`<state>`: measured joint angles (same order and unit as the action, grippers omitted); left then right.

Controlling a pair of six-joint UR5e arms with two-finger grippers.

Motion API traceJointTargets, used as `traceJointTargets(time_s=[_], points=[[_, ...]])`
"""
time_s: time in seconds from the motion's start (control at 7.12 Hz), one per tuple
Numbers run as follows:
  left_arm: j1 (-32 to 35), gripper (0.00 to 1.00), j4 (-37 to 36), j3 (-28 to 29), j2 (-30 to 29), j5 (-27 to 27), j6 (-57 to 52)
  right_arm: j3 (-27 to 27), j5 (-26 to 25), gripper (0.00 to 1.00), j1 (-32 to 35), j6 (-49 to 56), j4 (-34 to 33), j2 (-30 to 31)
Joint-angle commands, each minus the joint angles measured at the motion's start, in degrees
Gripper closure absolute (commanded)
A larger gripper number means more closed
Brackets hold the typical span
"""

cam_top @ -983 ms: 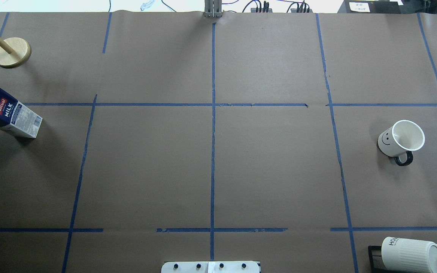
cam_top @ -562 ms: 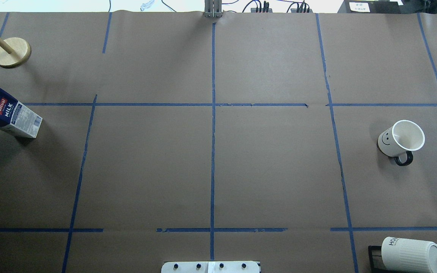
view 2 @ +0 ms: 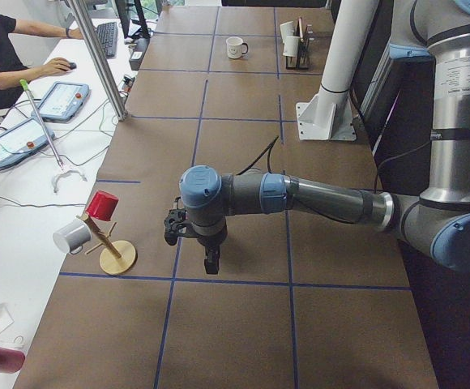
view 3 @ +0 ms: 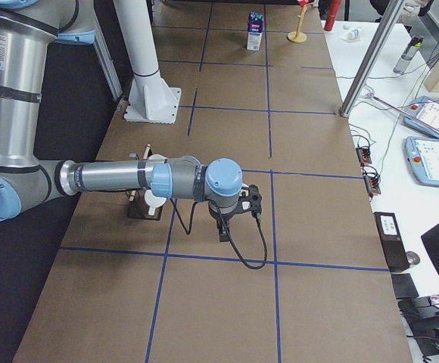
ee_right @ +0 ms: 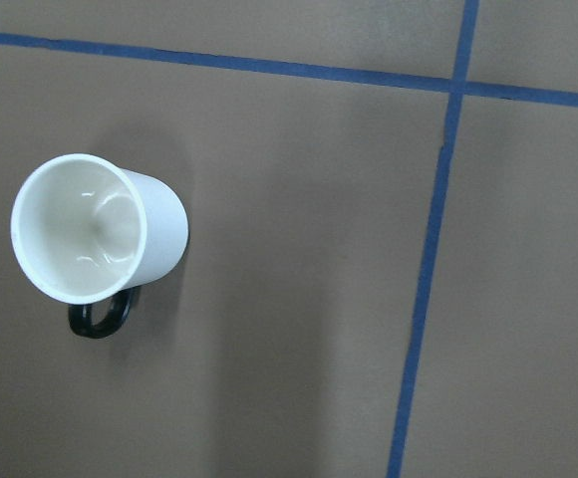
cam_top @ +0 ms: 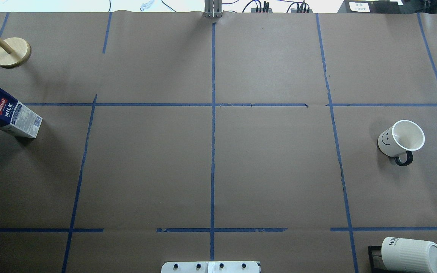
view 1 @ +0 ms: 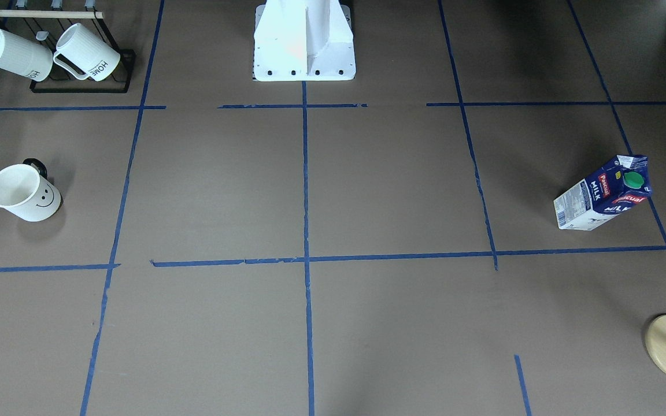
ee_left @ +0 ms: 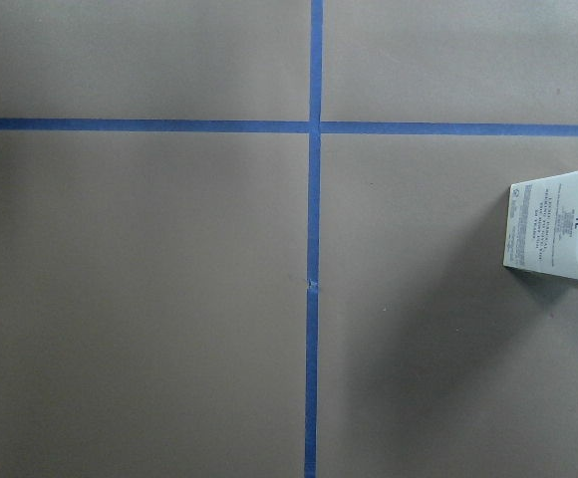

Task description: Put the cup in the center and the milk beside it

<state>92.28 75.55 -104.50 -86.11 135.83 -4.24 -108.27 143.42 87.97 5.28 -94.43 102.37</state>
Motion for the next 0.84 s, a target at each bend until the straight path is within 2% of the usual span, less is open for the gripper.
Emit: traceJointTargets(time_s=[0.0,0.14,0.28,0.56,0.7], points=[[0.0,0.0,0.03,-0.27,0.06,1.1,-0.24,-0.36,-1.8,0.02,-7.85,-20.01,14.53,0.46],[0.0,0.0,0.03,-0.36,0.06,1.19,-0.24,-0.19,-6.1,0.02,-15.3,-32.32,24.03,0.38],[0.0,0.0,0.03,-0.79,0.06,1.19,-0.24,1.12,-9.18,0.01,-20.94,-42.19,28.39,-0.23],[0.09,0.0,0.03,-1.15,0.5,1.46,-0.15,10.04,-10.89,0.01,-23.37,-44.48,37.96,-4.09],[0.09,0.0,-0.05,-1.15,0.5,2.5,-0.24,12.45,-10.89,0.02,-23.72,-44.57,39.49,-6.54]])
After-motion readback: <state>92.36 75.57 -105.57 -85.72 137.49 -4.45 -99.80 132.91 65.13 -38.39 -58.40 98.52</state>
